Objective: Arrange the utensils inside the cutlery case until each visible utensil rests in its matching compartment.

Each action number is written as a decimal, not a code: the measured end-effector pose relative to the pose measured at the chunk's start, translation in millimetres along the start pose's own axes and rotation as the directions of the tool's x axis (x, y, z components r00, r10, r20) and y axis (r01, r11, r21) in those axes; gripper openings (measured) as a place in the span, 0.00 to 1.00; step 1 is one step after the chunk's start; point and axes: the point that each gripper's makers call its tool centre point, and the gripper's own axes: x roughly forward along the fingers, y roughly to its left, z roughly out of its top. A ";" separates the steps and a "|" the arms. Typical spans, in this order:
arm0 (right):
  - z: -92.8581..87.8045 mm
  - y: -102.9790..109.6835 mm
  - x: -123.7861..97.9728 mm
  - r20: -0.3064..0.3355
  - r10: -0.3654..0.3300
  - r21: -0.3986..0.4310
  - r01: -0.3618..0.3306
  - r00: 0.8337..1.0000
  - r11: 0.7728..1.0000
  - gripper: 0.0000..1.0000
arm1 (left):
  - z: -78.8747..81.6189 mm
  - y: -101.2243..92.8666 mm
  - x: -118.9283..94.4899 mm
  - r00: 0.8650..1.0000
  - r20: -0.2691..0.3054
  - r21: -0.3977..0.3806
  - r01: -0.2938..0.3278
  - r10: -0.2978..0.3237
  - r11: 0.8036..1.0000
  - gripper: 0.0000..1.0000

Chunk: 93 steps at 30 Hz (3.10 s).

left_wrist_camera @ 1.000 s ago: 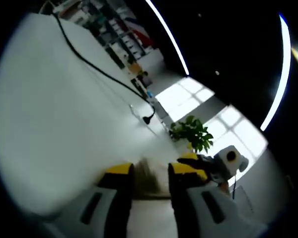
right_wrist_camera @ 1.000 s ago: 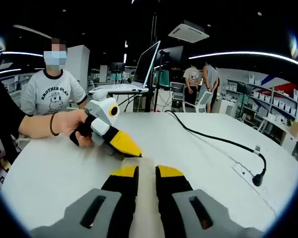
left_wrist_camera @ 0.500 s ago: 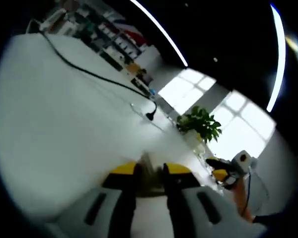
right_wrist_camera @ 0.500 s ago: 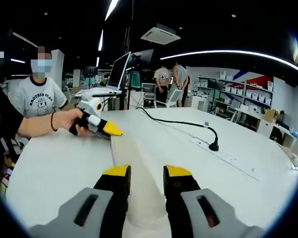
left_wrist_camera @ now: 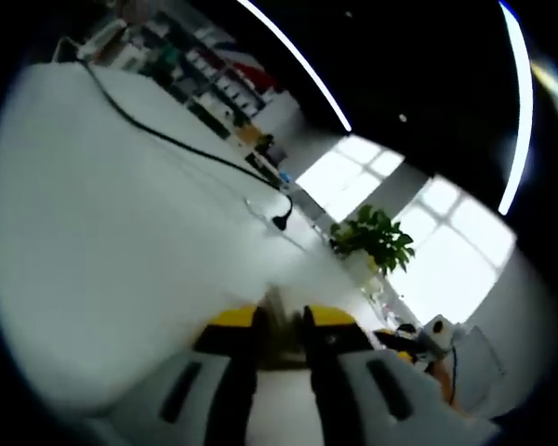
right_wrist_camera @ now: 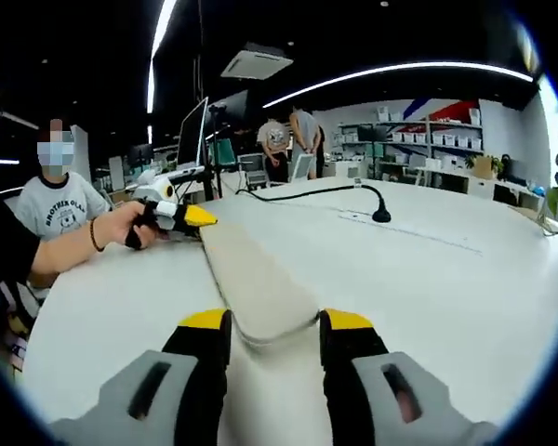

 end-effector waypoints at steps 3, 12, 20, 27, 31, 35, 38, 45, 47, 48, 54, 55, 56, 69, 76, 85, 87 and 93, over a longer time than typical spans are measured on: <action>-2.1 7.6 -1.6 -0.007 -0.011 -0.013 0.011 1.000 1.000 0.42 | -2.0 -1.2 -4.0 1.000 -0.004 -0.005 -0.003 0.003 1.000 0.18; -9.5 23.0 -18.2 -0.095 0.108 -0.134 -0.120 0.990 0.984 0.39 | -14.3 -9.5 -28.9 0.999 -0.033 -0.047 0.018 -0.019 0.999 0.14; -11.3 23.4 -23.0 -0.103 0.151 -0.139 -0.165 0.983 0.977 0.39 | -26.0 -17.4 -41.5 0.997 -0.066 -0.071 0.032 -0.037 0.997 0.13; -9.6 22.8 -20.9 -0.041 0.170 -0.102 -0.174 0.985 0.979 0.41 | -29.2 -20.3 -50.0 0.998 -0.064 0.000 -0.001 0.001 1.000 0.12; -9.7 28.3 -20.5 -0.037 0.216 -0.098 -0.219 0.976 0.971 0.40 | -30.5 -20.4 -62.7 0.999 -0.051 -0.029 0.019 -0.020 0.999 0.11; -10.7 36.3 -20.8 -0.043 0.243 -0.103 -0.246 0.969 0.964 0.40 | -43.0 -30.7 -72.5 0.997 -0.042 0.117 -0.054 0.059 0.992 0.10; -11.6 39.0 -21.8 -0.051 0.245 -0.103 -0.249 0.968 0.963 0.40 | -29.7 -18.0 -68.0 0.995 -0.037 0.155 -0.081 0.088 0.985 0.09; -14.4 47.3 -25.4 -0.098 0.228 -0.093 -0.237 0.969 0.967 0.40 | -31.4 -17.9 -68.4 0.992 -0.064 0.118 -0.099 0.107 0.988 0.09; -15.5 50.2 -29.3 -0.127 0.230 -0.081 -0.241 0.965 0.967 0.40 | -30.0 -15.4 -68.3 0.992 -0.052 0.100 -0.109 0.115 0.989 0.10; -14.7 51.6 -31.6 -0.129 0.226 -0.083 -0.238 0.966 0.968 0.40 | -30.8 -20.1 -71.4 0.994 -0.035 0.127 -0.103 0.108 0.987 0.08; 31.7 33.7 -69.1 -0.021 0.086 -0.121 -0.088 0.996 0.989 0.26 | -1.2 -55.1 -85.5 0.999 0.016 0.372 -0.038 0.035 0.927 0.06; 37.0 36.7 -73.7 -0.029 0.094 -0.133 -0.098 0.995 0.986 0.25 | -1.3 -62.6 -85.2 0.999 -0.032 0.430 -0.005 0.021 0.903 0.06; 43.3 41.9 -75.7 -0.053 0.094 -0.191 -0.103 0.994 0.976 0.25 | -0.8 -64.8 -82.3 0.994 -0.104 0.519 0.024 0.036 0.855 0.06; 17.5 47.8 -45.3 -0.508 -0.044 -0.410 -0.197 0.860 0.891 0.15 | -29.1 -65.2 -69.1 0.842 -0.455 0.886 0.397 0.289 0.237 0.11; 22.6 54.4 -25.9 -0.639 -0.048 -0.444 -0.317 0.768 0.838 0.15 | -38.8 -46.7 -59.5 0.738 -0.527 0.841 0.524 0.422 0.134 0.21; 11.4 40.6 -18.7 -0.736 -0.104 -0.434 -0.349 0.669 0.831 0.12 | -44.8 -41.8 -51.6 0.628 -0.618 0.779 0.569 0.473 0.263 0.18; 9.0 40.4 -18.6 -0.749 -0.093 -0.418 -0.358 0.656 0.835 0.13 | -46.7 -39.5 -54.8 0.594 -0.635 0.762 0.585 0.494 0.276 0.18; 6.5 36.7 -14.1 -0.771 -0.074 -0.387 -0.373 0.632 0.843 0.15 | -48.3 -37.9 -62.7 0.506 -0.657 0.745 0.549 0.559 0.379 0.22</action>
